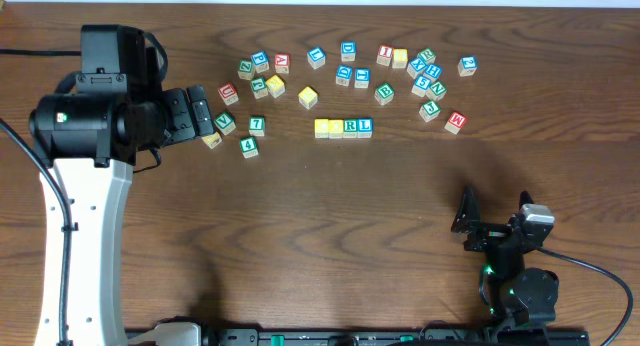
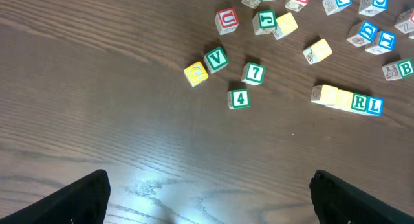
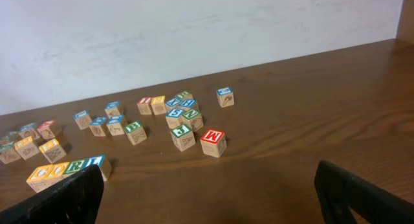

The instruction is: Spell out CORL

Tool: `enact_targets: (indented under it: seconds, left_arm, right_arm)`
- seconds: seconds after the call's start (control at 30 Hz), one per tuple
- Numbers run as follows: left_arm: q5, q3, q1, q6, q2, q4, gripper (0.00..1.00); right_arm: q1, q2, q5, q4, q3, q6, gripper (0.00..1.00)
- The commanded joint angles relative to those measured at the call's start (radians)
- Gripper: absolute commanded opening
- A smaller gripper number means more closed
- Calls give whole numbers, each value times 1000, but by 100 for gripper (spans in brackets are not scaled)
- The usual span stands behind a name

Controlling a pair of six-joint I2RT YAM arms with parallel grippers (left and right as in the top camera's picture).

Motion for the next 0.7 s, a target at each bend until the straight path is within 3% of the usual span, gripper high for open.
enact_targets:
  seconds: [0.0, 0.67]
  left_arm:
    - [-16, 16, 4, 6, -11, -2, 97]
    - [-59, 10, 4, 14, -63, -4, 97]
  right_arm:
    - [-8, -9, -6, 3, -6, -14, 99]
    - [-8, -9, -6, 3, -6, -14, 99]
